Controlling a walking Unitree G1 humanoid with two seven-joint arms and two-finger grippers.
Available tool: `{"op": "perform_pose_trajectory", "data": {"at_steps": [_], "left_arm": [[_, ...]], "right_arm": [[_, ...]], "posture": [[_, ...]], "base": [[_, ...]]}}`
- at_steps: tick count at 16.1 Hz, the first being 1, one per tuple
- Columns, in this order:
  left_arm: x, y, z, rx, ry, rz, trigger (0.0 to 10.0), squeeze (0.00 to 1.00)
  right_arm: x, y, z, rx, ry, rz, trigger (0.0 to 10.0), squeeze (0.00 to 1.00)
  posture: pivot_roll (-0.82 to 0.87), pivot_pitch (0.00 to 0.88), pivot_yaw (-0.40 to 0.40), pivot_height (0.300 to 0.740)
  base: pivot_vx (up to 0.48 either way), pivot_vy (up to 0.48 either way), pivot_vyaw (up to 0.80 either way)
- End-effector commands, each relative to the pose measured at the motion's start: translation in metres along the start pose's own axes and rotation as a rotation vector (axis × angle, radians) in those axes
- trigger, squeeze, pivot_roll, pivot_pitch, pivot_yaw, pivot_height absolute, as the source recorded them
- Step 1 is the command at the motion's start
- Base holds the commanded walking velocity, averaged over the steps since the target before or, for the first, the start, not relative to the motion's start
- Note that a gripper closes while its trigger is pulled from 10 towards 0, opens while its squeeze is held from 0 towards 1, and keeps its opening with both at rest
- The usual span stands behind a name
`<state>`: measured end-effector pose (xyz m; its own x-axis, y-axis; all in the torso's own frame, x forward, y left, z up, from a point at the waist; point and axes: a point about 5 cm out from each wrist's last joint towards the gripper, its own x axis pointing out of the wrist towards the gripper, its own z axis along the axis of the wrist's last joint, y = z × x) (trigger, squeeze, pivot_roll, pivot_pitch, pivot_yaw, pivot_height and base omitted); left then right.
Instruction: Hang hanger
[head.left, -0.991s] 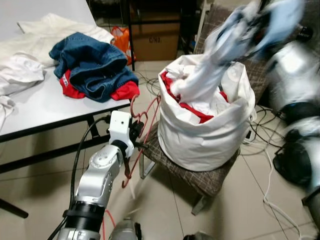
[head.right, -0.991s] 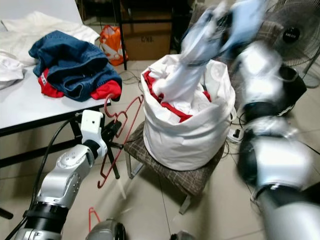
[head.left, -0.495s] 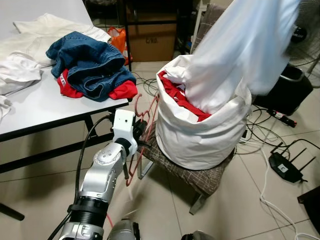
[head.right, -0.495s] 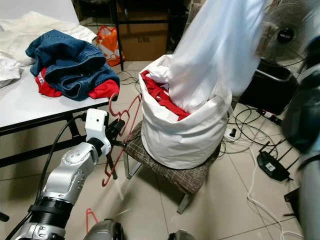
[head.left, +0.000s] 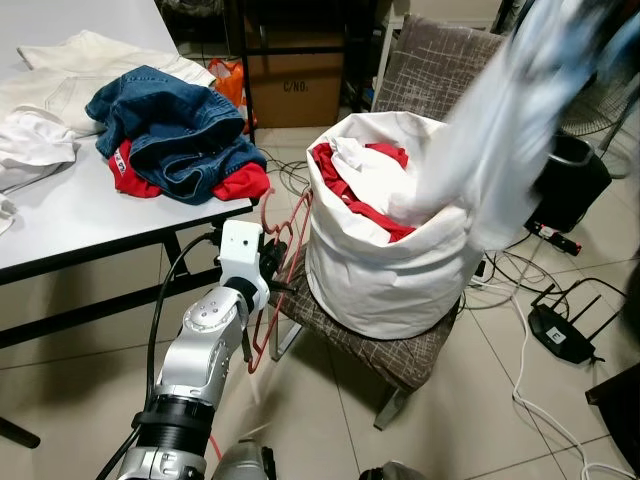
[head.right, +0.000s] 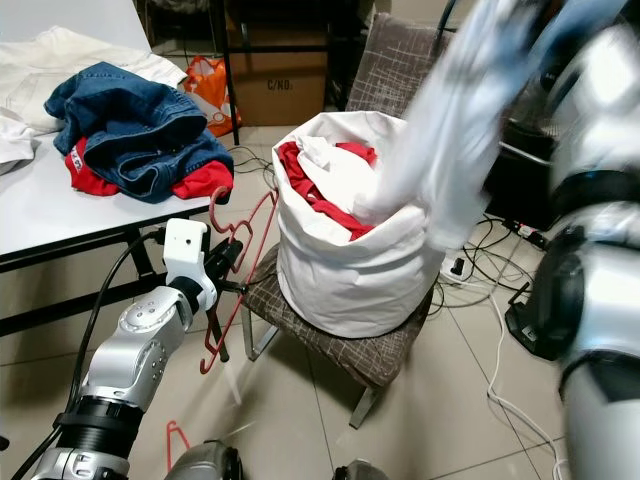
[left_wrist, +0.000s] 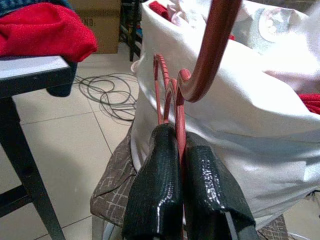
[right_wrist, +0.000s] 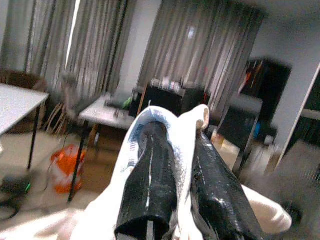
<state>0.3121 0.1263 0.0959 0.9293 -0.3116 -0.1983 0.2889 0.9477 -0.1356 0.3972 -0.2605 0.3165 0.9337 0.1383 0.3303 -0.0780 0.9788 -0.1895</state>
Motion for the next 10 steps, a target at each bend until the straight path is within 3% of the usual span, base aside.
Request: {"op": "perform_pose_trajectory", "data": {"at_steps": [1, 3, 4, 5, 8, 10], "left_arm": [[-0.001, -0.002, 0.005, -0.008, -0.027, -0.006, 10.0, 0.0], [-0.002, -0.001, 0.006, -0.073, -0.041, -0.012, 10.0, 0.0], [-0.001, 0.0, 0.006, -0.106, -0.048, -0.018, 10.0, 0.0], [-0.001, 0.001, 0.006, -0.12, -0.048, -0.016, 10.0, 0.0], [0.0, 0.002, 0.005, -0.058, -0.044, -0.013, 10.0, 0.0], [-0.001, 0.0, 0.004, -0.048, -0.043, -0.026, 10.0, 0.0]], "right_arm": [[-0.001, -0.001, 0.005, 0.032, -0.039, -0.029, 0.0, 0.0], [-0.02, 0.041, -0.054, 0.091, 0.092, 0.038, 0.0, 0.0], [-0.035, 0.063, -0.084, 0.098, 0.17, 0.091, 0.0, 0.0], [-0.052, 0.082, -0.109, 0.165, 0.24, 0.109, 0.0, 0.0], [-0.082, 0.122, -0.138, 0.219, 0.276, 0.137, 0.0, 0.0], [-0.087, 0.127, -0.137, 0.232, 0.281, 0.143, 0.0, 0.0]], "posture": [[0.02, 0.0, -0.022, 0.716], [0.02, 0.0, -0.018, 0.716], [0.02, 0.0, -0.023, 0.716], [0.02, 0.0, -0.022, 0.716], [0.01, 0.0, -0.015, 0.716], [0.01, 0.0, -0.005, 0.716]], "base": [[0.0, 0.0, 0.0], [0.0, 0.0, 0.0], [0.0, 0.0, 0.0], [0.0, 0.0, 0.0], [0.0, 0.0, 0.0], [0.0, 0.0, 0.0]]}}
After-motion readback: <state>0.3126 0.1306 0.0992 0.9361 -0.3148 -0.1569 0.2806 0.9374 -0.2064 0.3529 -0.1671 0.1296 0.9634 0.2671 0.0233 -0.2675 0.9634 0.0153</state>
